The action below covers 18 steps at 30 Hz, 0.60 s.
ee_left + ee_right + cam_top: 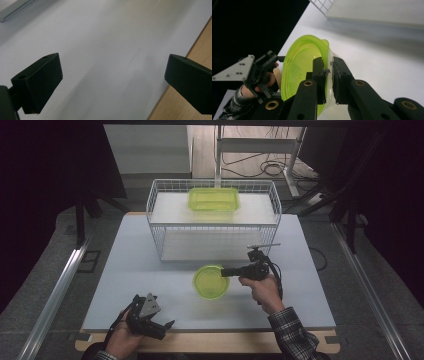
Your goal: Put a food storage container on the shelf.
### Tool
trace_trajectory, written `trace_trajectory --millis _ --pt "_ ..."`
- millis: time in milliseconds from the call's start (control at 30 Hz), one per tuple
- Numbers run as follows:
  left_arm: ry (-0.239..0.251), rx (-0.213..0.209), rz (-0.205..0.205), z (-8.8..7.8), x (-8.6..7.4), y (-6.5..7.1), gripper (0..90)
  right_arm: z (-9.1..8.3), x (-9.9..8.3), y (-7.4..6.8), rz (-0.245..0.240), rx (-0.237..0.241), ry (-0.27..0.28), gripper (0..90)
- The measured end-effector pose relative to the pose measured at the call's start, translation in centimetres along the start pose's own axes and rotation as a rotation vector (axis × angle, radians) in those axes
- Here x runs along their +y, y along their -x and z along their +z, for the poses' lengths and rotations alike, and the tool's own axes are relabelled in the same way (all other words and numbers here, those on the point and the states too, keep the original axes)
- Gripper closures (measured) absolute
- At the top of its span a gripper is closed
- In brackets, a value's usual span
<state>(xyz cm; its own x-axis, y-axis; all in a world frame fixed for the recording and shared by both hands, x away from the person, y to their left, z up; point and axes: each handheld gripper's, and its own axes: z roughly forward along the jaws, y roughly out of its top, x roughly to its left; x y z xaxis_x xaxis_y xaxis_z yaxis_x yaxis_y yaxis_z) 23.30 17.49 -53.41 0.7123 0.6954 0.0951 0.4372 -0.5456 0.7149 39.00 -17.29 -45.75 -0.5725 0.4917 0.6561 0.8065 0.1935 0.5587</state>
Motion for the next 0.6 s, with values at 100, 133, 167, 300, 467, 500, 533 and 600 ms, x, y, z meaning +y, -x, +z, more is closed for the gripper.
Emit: trace_trajectory --millis 100,133,167,300,467,500,533,600 --pt "0.004 -0.002 -0.007 -0.1 0.0 -0.1 1.2 -0.6 0.5 -0.4 0.004 0.01 0.019 81.3" --pt "0.004 -0.003 -0.01 -0.1 0.0 -0.1 1.2 -0.6 0.5 -0.4 0.004 0.01 0.019 81.3" --pt "0.006 -0.004 -0.012 -0.1 0.0 -0.1 1.2 -0.8 0.7 -0.6 0.001 0.008 0.021 81.3" --pt "0.016 -0.013 -0.029 -0.3 0.0 -0.3 1.3 -1.3 1.3 -1.1 -0.008 0.007 0.031 81.3" --pt "0.035 -0.031 -0.056 -0.4 0.0 -0.5 1.3 -2.0 2.1 -1.9 -0.016 0.009 0.042 81.3" --pt "0.038 -0.038 -0.064 -0.5 0.0 -0.5 1.3 -2.2 2.2 -2.0 -0.016 0.009 0.044 81.3" --pt "0.04 -0.043 -0.07 -0.5 0.0 -0.5 1.1 -2.3 2.4 -2.2 -0.019 0.01 0.049 81.3" --pt "0.047 -0.044 -0.074 -0.5 0.0 -0.6 0.8 -2.7 2.7 -2.5 -0.021 0.022 0.06 81.3"
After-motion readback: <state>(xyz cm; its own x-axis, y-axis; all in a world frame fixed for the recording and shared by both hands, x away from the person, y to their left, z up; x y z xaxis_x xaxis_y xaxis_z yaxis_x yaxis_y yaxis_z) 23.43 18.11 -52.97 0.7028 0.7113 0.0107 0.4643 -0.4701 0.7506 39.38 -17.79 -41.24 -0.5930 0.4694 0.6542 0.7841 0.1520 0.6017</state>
